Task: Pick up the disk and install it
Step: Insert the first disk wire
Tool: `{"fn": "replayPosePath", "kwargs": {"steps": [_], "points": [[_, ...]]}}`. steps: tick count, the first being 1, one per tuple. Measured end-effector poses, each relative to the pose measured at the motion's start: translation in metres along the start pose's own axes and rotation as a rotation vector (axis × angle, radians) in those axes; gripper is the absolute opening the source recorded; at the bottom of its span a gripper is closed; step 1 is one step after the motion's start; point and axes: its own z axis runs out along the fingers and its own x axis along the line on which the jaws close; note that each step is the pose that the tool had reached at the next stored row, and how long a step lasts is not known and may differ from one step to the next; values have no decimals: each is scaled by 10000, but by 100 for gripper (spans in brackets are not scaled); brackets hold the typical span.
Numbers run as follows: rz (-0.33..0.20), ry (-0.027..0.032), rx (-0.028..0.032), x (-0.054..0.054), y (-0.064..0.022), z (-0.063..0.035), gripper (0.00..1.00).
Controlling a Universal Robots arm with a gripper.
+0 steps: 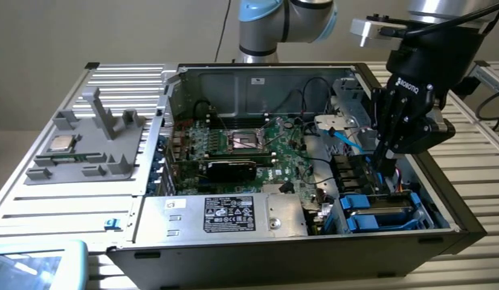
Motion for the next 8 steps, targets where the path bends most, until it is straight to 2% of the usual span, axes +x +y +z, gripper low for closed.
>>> {"fn": "replayPosePath", "kwargs": {"steps": [8], "points": [[0, -1, 0, 0, 0, 0, 16]]}}
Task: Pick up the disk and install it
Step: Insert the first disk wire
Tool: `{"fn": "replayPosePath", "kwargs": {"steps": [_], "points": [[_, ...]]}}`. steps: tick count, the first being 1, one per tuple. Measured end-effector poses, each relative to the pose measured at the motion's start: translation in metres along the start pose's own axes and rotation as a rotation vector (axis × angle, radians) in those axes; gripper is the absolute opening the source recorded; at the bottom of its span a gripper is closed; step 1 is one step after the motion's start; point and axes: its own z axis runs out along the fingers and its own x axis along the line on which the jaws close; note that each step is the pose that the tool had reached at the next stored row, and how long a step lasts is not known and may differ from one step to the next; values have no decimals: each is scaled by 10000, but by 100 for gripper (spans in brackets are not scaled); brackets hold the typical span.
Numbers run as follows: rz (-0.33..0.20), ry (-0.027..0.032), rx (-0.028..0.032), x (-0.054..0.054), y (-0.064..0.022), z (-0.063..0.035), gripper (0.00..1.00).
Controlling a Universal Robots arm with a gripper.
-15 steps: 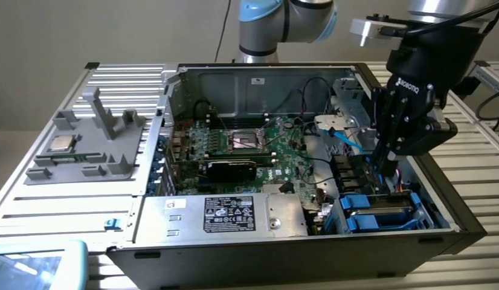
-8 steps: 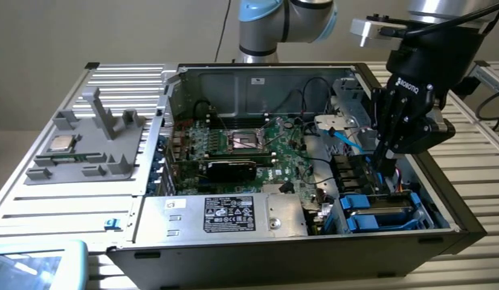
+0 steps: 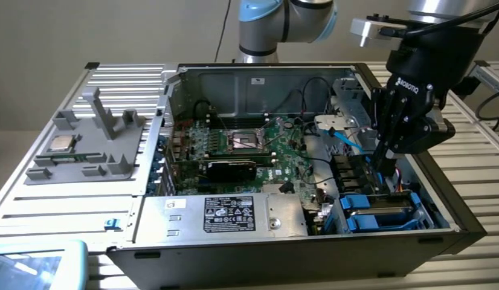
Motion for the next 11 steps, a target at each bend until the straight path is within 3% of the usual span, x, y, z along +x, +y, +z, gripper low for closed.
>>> {"fn": "replayPosePath", "kwargs": {"steps": [8, 9, 11], "points": [[0, -2, 0, 0, 0, 0, 16], [-3, -38, -1, 8, 0, 2, 16], [-20, -213, 0, 24, -1, 7, 16]]}}
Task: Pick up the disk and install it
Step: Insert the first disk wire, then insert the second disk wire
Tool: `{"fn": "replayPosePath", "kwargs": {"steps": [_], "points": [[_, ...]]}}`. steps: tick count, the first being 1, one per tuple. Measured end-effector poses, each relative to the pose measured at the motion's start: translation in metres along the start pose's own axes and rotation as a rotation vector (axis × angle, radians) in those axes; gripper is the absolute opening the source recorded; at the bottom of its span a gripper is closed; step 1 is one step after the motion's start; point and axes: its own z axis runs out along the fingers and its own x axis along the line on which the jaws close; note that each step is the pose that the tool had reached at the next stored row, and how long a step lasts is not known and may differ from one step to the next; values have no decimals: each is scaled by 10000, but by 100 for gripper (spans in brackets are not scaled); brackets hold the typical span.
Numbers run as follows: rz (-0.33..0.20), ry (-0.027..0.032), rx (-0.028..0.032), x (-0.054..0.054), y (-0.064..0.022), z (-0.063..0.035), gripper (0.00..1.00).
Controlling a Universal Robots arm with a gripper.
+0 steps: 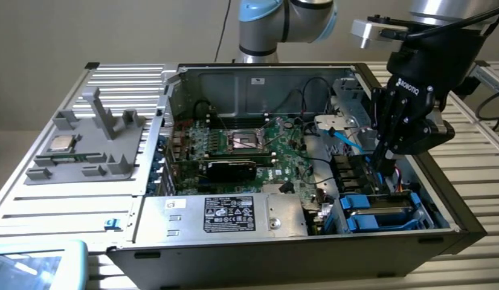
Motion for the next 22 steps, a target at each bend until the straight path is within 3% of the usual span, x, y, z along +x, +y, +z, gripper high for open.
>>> {"fn": "replayPosePath", "kwargs": {"steps": [2, 5, 20, 22], "points": [[-8, -121, 3, 15, 0, 4, 16], [-10, -197, 16, 23, 1, 6, 16], [-8, -200, 15, 25, 1, 6, 16], [-12, -303, 11, 46, 0, 13, 16]]}}
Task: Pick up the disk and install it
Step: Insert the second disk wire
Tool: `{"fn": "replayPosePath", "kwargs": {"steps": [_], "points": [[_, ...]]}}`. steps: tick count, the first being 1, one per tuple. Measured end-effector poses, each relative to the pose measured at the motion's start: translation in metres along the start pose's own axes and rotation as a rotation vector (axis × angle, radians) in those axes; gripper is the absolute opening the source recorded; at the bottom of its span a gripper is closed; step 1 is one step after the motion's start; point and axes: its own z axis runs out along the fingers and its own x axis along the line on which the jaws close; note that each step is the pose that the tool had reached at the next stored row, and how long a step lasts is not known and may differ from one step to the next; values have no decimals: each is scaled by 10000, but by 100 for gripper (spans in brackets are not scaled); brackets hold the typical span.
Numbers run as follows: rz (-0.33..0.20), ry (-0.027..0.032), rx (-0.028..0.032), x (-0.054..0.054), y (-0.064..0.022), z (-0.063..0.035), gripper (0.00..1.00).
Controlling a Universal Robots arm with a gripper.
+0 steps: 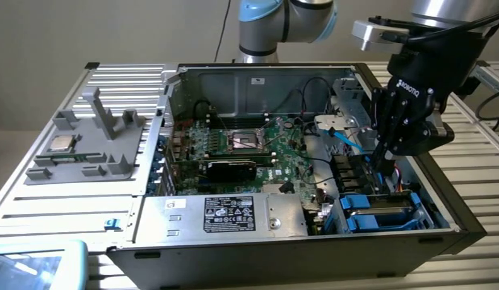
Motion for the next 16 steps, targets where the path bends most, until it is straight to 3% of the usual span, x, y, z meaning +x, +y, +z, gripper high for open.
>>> {"fn": "replayPosePath", "kwargs": {"steps": [2, 5, 13, 16], "points": [[-4, -121, -6, 23, -1, 5, 16], [23, -251, -18, 55, -3, 13, 16], [94, -486, -46, 180, -9, 42, 16], [82, -648, -54, 238, -13, 56, 16]]}}
